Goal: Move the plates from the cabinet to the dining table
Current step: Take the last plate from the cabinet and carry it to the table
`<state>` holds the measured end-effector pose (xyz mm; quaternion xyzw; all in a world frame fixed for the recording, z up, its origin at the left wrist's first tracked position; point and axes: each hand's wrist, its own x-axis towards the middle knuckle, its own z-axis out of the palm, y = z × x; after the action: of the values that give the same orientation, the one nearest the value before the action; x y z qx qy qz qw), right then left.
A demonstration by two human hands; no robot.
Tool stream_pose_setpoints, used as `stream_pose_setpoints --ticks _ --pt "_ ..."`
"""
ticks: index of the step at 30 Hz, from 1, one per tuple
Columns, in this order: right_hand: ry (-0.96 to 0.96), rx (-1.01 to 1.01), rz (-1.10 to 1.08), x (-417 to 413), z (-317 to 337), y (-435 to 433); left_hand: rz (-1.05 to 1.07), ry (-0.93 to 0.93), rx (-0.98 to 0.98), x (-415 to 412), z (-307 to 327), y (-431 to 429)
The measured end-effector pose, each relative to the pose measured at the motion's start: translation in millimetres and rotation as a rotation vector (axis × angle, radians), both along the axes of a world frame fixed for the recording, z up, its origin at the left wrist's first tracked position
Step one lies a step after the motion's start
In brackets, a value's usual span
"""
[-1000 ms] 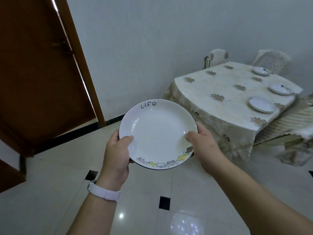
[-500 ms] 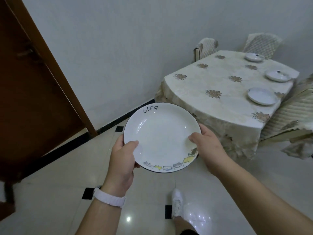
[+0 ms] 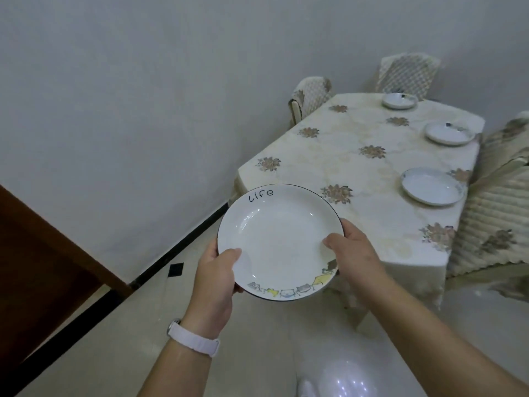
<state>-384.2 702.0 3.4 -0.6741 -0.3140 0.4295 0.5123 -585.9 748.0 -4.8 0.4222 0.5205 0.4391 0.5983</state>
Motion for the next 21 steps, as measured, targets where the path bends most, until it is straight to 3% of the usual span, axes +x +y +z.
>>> stream_pose_setpoints --ticks 11,21 --pt "-0.028 0.019 -0.101 96.0 10.2 85.5 -0.132 0.005 0.016 107.3 11.4 114.0" --pt "-0.027 -0.089 -0.239 140.1 -20.5 152.4 -0.289 0.022 -0.023 168.6 -25.1 216.5"
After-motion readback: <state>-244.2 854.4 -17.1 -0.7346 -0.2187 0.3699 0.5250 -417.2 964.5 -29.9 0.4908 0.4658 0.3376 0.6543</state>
